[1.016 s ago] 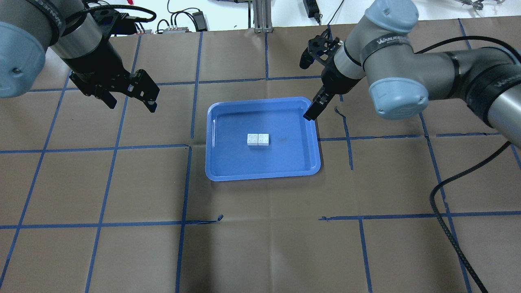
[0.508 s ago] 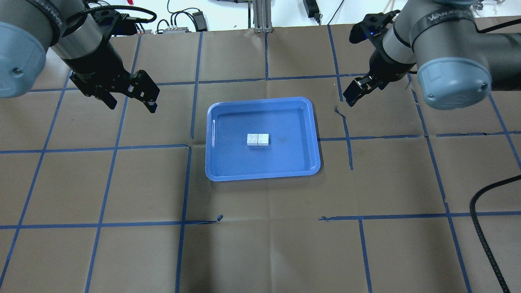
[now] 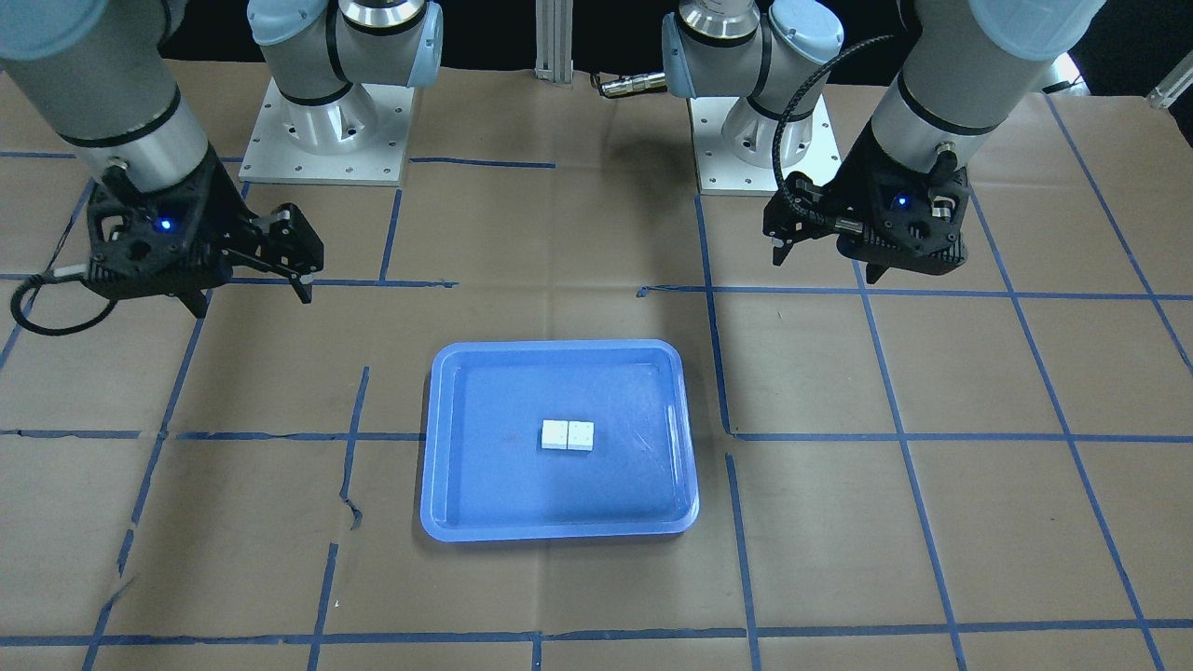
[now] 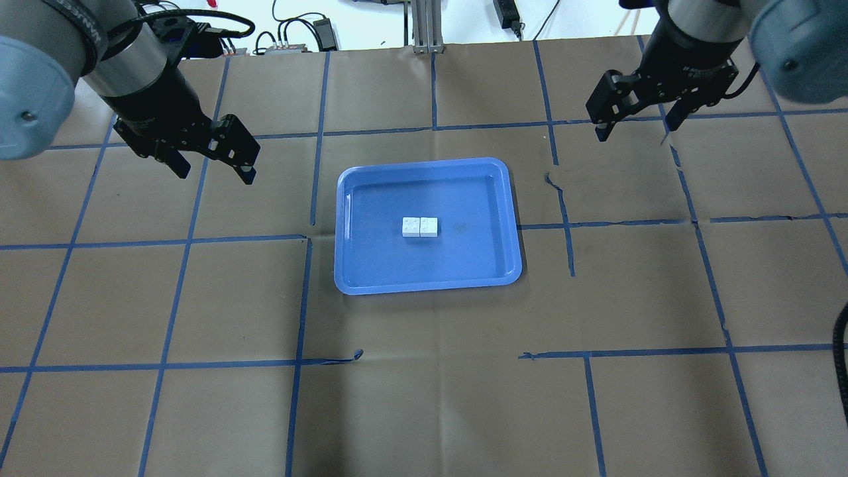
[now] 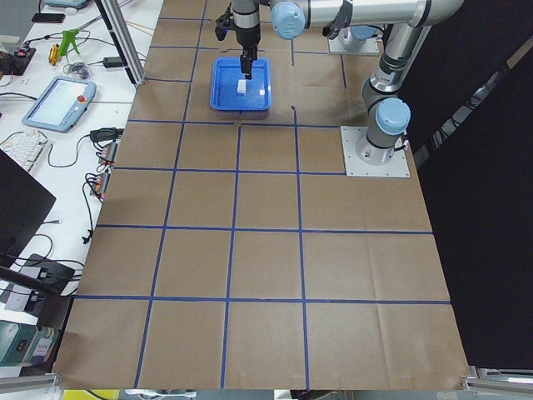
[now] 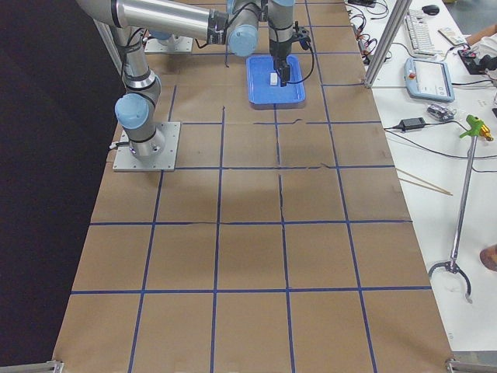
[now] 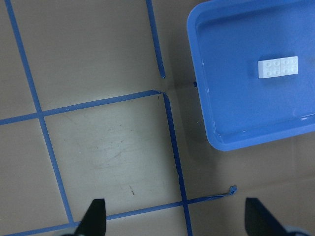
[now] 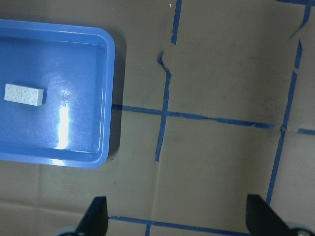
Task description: Assemble white blocks and place on blue tray
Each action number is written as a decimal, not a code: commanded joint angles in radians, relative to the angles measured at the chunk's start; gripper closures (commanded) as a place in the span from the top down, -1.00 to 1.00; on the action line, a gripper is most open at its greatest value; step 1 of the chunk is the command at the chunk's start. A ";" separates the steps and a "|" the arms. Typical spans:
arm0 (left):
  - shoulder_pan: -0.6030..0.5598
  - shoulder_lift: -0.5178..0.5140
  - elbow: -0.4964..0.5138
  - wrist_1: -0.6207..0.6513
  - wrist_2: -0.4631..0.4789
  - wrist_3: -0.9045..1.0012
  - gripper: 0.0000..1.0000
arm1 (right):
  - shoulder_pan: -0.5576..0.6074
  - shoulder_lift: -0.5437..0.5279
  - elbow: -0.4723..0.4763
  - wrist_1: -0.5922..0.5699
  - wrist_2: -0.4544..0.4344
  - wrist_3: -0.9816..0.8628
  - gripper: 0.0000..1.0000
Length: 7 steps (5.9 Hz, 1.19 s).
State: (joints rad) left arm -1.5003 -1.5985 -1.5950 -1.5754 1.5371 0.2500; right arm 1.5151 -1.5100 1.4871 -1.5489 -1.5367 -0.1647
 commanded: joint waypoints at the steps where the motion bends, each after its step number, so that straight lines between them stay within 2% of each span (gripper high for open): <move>1: 0.000 0.000 0.000 0.000 0.000 0.000 0.99 | 0.004 -0.004 -0.071 0.098 0.001 0.156 1.00; 2: 0.000 0.000 0.000 0.000 0.000 0.000 0.99 | 0.022 -0.012 -0.071 0.111 0.004 0.297 1.00; 3: 0.000 0.000 0.000 0.000 0.000 0.000 0.99 | 0.054 -0.013 -0.068 0.108 0.001 0.332 1.00; 7: 0.000 0.000 -0.011 -0.002 0.000 -0.002 0.99 | 0.062 0.004 -0.057 0.095 0.000 0.317 1.00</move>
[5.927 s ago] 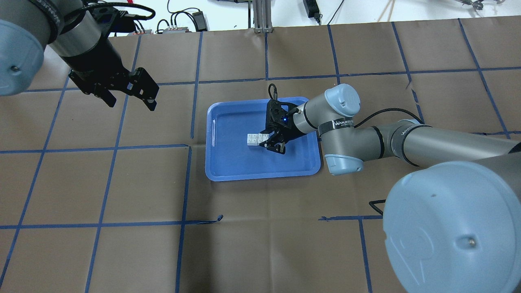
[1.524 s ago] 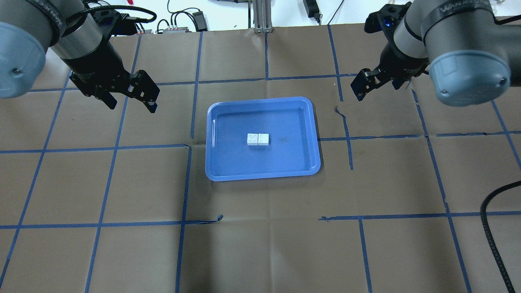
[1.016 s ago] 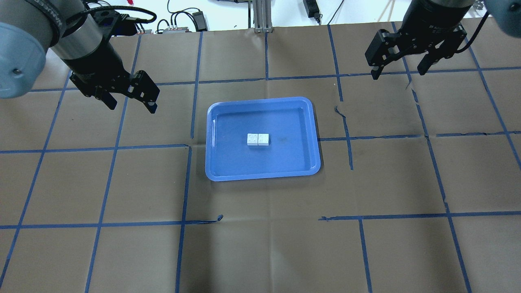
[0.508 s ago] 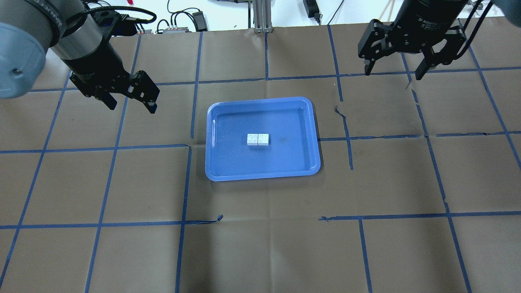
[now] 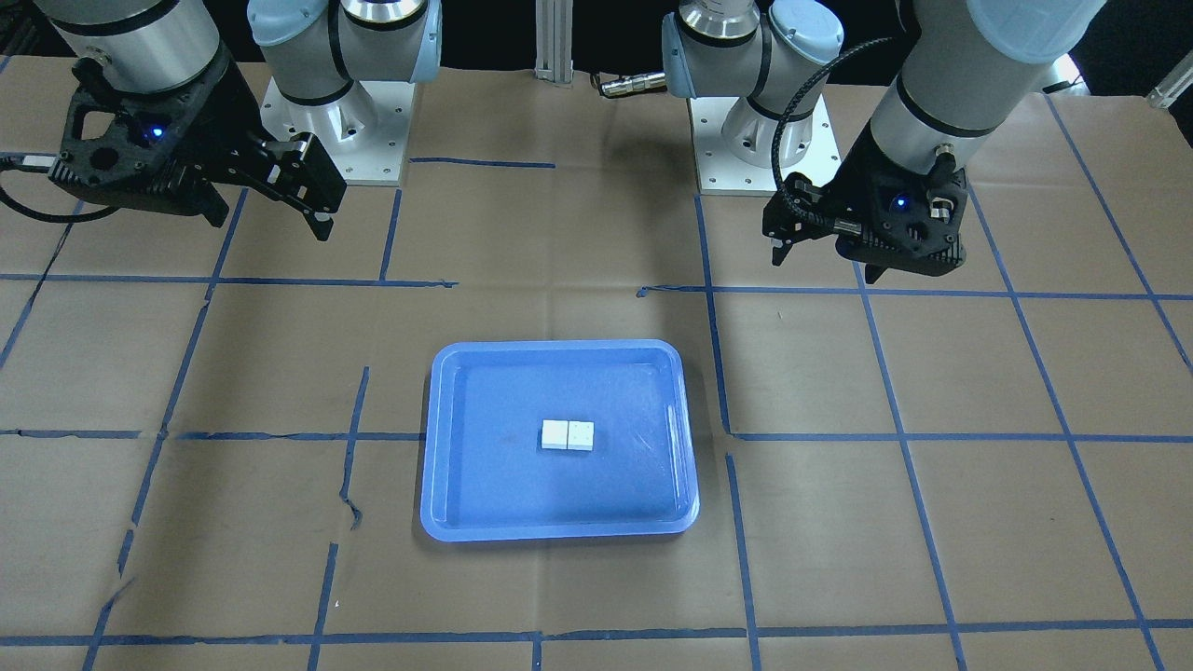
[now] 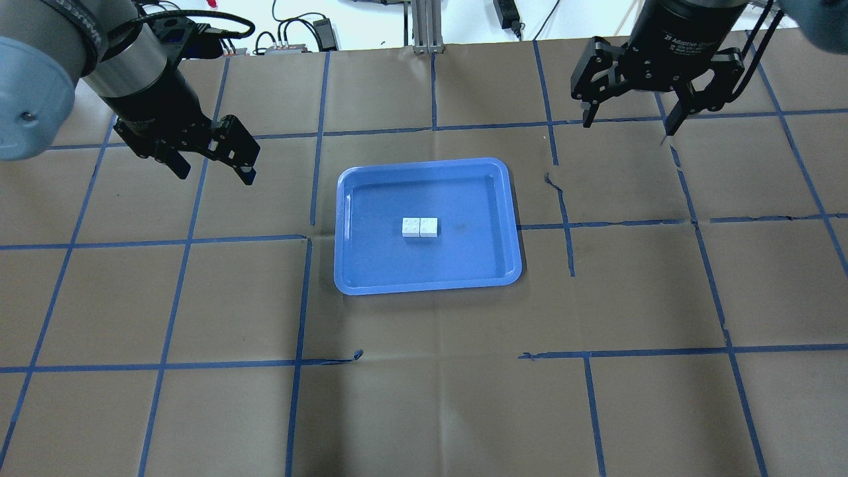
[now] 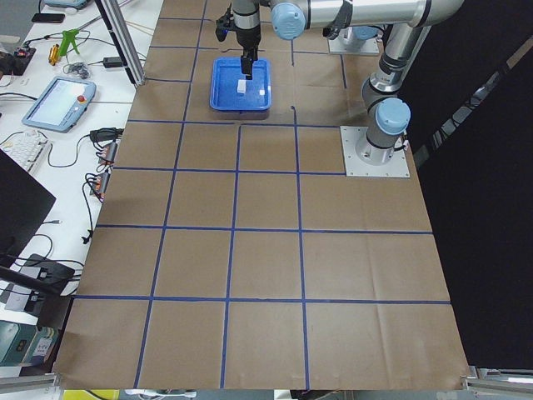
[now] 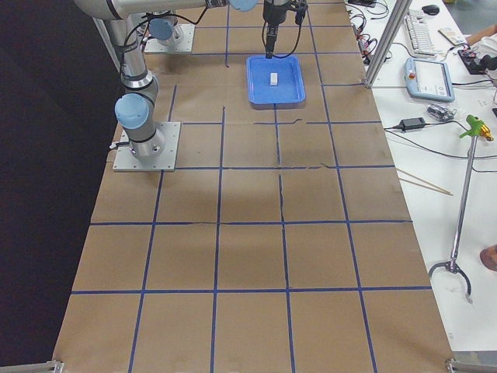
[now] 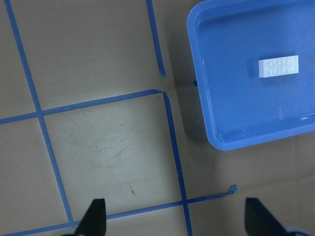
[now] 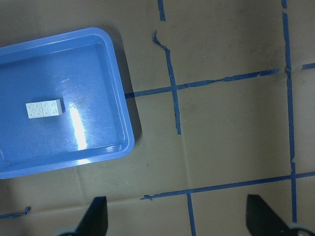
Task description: Assemble white blocks and place on blue tray
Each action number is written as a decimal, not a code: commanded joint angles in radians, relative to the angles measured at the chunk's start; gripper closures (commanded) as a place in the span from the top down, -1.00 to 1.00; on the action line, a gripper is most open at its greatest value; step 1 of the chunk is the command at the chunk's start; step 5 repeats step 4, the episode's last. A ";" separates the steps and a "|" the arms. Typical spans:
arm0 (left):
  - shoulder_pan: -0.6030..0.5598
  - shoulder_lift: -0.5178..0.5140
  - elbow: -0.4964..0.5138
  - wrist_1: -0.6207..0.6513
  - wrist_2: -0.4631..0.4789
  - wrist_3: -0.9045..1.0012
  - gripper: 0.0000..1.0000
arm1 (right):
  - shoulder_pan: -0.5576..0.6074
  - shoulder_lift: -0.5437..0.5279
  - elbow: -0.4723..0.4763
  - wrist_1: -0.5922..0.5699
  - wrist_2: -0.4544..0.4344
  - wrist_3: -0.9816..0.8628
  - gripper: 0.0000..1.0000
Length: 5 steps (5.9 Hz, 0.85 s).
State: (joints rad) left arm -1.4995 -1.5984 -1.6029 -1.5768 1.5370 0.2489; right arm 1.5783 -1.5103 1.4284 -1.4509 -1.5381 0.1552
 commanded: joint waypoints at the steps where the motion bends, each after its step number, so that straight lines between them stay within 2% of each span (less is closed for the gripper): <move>1: -0.001 0.000 -0.008 0.001 0.000 0.000 0.99 | -0.004 0.004 0.001 -0.005 0.000 -0.003 1.00; 5: -0.002 0.000 -0.003 0.001 0.000 0.000 0.99 | -0.004 0.004 0.003 -0.005 -0.027 -0.003 1.00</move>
